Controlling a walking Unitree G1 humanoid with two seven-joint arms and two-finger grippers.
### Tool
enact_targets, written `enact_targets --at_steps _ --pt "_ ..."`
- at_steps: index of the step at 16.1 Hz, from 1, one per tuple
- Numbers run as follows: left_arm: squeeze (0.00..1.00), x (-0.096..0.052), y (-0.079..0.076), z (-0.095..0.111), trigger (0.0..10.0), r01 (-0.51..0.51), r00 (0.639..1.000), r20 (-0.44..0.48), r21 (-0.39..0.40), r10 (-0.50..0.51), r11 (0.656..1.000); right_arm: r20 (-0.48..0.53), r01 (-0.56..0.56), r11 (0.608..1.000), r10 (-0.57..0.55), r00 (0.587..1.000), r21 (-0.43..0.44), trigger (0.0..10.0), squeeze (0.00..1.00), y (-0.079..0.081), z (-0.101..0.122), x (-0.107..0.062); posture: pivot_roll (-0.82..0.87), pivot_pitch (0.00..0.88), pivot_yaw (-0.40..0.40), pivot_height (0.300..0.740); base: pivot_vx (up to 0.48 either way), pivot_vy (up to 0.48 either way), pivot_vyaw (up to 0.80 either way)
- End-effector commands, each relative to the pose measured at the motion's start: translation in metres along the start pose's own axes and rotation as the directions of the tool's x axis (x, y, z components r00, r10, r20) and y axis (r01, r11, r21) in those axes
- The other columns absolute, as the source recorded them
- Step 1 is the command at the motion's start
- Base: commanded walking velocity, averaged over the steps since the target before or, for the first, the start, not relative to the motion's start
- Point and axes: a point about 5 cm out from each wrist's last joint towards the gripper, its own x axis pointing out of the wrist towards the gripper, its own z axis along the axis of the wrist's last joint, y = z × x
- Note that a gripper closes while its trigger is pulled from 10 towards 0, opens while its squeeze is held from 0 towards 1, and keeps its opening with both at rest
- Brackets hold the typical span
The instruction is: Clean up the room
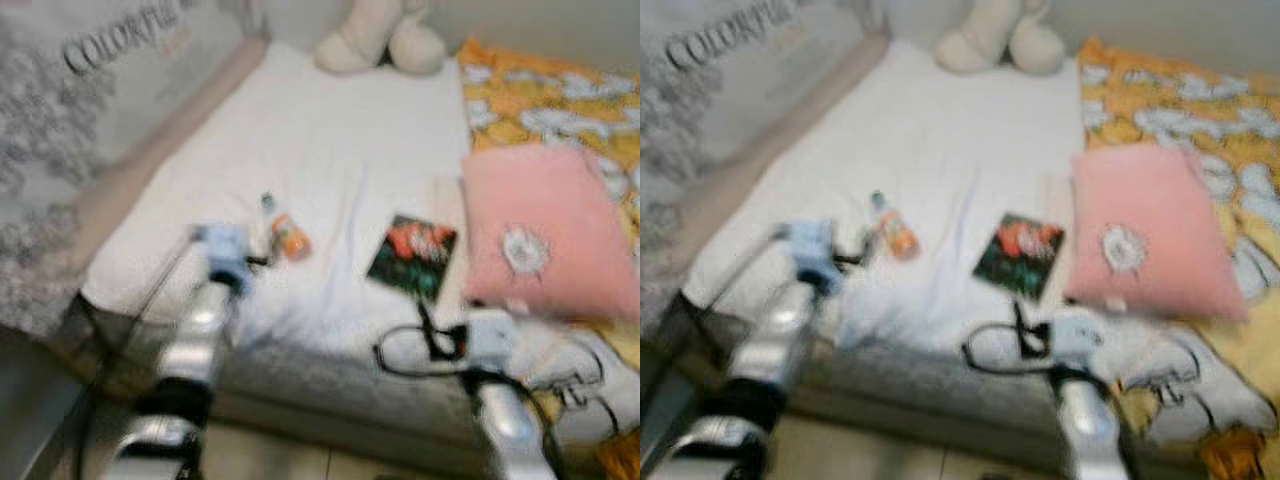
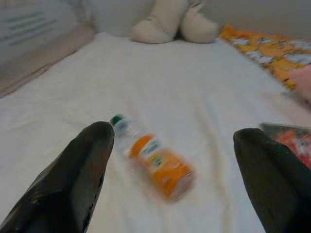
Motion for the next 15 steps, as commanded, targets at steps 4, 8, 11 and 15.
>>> enact_targets --at_steps 4,8,11,15 --pt "0.0 0.01 -0.02 0.018 10.0 0.163 0.983 0.072 0.108 -0.171 0.981 0.013 -0.021 1.0 0.021 1.0 0.014 10.0 0.0 0.008 0.003 -0.002 -0.04 0.0 0.016 0.735 0.48 0.0 0.0" --pt "0.0 0.038 -0.065 0.045 10.0 0.279 0.952 0.093 0.119 -0.291 0.953 -0.006 -0.003 1.0 0.003 1.0 0.016 10.0 0.0 0.007 -0.001 -0.019 -0.12 0.0 0.038 0.735 0.48 0.0 0.0" --pt "0.0 0.068 -0.084 0.045 10.0 0.084 0.945 -0.309 -0.092 -0.109 0.992 -0.021 -0.046 0.997 0.045 0.999 -0.058 10.0 0.0 0.01 0.002 -0.066 -0.23 0.0 0.062 0.735 0.0 0.0 0.0" --pt "0.0 0.062 -0.09 0.027 10.0 -0.108 0.884 -0.467 -0.173 0.015 0.979 -0.085 -0.025 0.999 0.022 0.996 -0.036 10.0 0.0 0.022 0.003 -0.116 -0.34 0.062 0.095 0.735 0.0 0.0 0.0"
